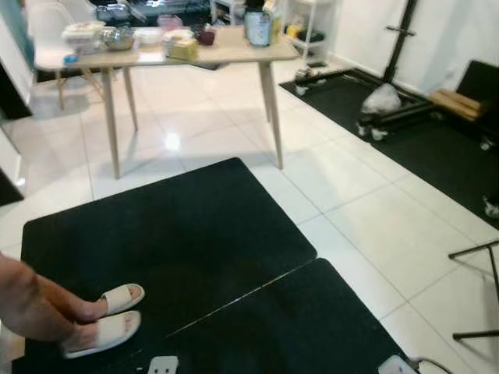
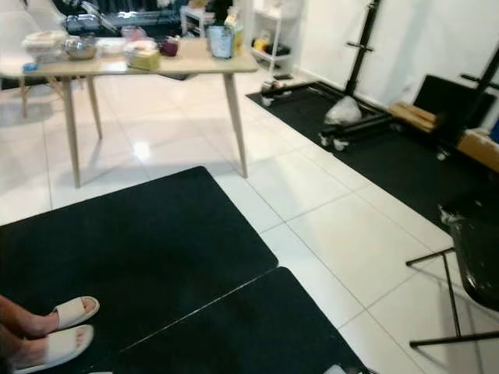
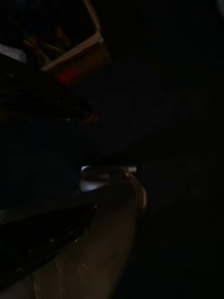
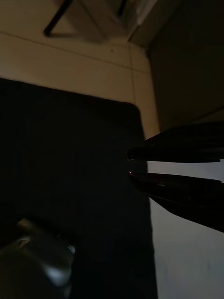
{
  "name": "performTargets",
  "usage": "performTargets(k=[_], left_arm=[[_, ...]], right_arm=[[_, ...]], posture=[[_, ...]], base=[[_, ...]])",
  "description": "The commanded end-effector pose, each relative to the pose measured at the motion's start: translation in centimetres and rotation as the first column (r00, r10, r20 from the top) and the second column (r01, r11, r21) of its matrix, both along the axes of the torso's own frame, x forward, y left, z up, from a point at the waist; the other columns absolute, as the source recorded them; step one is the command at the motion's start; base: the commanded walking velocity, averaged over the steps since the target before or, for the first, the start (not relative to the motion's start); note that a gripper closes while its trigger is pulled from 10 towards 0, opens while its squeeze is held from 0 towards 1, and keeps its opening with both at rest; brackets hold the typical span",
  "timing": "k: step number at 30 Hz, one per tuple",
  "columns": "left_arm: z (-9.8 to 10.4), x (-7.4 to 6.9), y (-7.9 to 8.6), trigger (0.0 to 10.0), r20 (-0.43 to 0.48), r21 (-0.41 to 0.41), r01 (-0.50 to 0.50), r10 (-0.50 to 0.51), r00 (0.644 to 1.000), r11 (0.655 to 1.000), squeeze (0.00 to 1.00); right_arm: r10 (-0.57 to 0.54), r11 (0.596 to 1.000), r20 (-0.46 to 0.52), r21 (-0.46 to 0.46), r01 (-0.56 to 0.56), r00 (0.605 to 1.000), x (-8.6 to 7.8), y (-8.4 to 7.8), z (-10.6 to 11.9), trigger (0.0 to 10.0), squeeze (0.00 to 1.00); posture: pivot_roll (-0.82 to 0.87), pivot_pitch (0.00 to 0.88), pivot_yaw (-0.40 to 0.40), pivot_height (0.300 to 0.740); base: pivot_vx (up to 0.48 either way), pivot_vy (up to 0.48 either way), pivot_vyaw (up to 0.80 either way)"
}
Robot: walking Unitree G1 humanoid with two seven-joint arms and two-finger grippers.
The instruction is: Restocking fridge
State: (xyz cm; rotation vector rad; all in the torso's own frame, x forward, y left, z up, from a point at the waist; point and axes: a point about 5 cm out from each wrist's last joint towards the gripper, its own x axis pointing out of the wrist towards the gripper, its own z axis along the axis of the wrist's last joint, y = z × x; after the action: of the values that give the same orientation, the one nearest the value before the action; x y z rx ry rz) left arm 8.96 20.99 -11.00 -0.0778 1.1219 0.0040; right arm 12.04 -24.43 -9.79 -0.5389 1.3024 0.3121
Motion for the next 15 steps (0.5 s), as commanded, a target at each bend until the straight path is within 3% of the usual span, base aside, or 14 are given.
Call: performTargets(k=[1,9,13,15], left_arm=[[-0.3,-0.5,-0.7,10.0,-0.031,-0.023,0.018,-0.019,0.999,1.0,0.0],[0.2,-0.8,2.2,10.0,-0.039,0.032,0.002,-0.001,0.999,0.999,0.0],[0.6,-0.3,3.3,10.0,-0.023,0.051,0.003,-0.002,1.0,0.999,0.0],[0.9,0.2,3.7,10.0,-0.008,0.058,-0.011,0.012,1.0,0.998,0.0]], right_arm=[[-0.017,1.0,-0.035,-0.027,0.016,0.999,-1.3,-0.8,-0.2,10.0,0.0],[-0.034,0.999,-0.017,-0.029,0.034,0.999,-1.6,1.1,-0.8,10.0,0.0],[-0.059,0.998,-0.02,0.002,0.06,0.998,-2.0,2.2,-1.1,10.0,0.0],[-0.039,0.999,-0.043,0.001,0.039,0.998,-2.2,2.6,-1.3,10.0,0.0]], posture=[[-0.08,0.0,-0.054,0.74],[-0.06,0.0,0.011,0.74],[-0.05,0.0,0.034,0.74],[-0.05,0.0,0.044,0.74]], base=[[0.364,0.0,0.0],[0.365,0.0,0.0],[0.366,0.0,0.0],[0.368,0.0,-0.79]])
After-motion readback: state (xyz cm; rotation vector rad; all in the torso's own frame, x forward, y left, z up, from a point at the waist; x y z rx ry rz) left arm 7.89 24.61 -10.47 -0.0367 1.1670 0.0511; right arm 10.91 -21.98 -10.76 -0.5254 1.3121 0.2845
